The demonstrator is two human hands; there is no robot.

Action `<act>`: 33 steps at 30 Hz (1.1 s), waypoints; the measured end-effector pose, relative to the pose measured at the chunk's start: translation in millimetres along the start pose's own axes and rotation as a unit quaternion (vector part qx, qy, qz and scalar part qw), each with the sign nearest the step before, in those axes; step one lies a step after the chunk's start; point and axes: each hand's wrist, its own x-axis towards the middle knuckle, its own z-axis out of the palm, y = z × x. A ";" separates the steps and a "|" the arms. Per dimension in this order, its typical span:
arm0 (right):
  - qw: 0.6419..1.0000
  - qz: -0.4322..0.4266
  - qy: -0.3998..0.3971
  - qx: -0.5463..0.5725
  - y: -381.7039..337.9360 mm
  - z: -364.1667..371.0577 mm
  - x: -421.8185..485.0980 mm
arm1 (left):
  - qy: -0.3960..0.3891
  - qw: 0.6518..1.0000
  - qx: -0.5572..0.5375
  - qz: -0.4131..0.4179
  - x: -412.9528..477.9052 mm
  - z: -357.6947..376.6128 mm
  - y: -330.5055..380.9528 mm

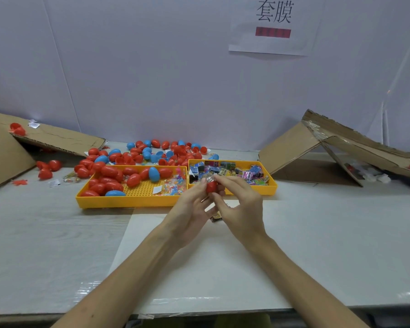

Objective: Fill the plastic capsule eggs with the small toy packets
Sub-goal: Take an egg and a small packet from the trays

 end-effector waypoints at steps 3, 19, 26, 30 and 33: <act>1.000 -0.004 0.009 0.001 2.7 0.0 0.8 | -0.012 1.000 0.005 0.006 -0.6 -0.2 -0.8; 0.998 0.036 0.026 0.048 -0.2 -5.3 3.5 | -0.003 0.999 0.049 0.019 0.3 0.2 -0.9; 0.999 0.035 0.027 0.017 2.5 -7.9 5.6 | 0.010 0.993 0.105 0.059 1.8 0.2 -3.6; 0.999 -0.016 0.023 -0.024 5.2 -10.1 5.6 | 0.036 0.980 0.160 0.110 2.3 1.2 -5.9; 0.999 -0.026 0.011 -0.043 6.1 -11.6 5.1 | 0.046 0.974 0.186 0.124 2.4 2.0 -7.5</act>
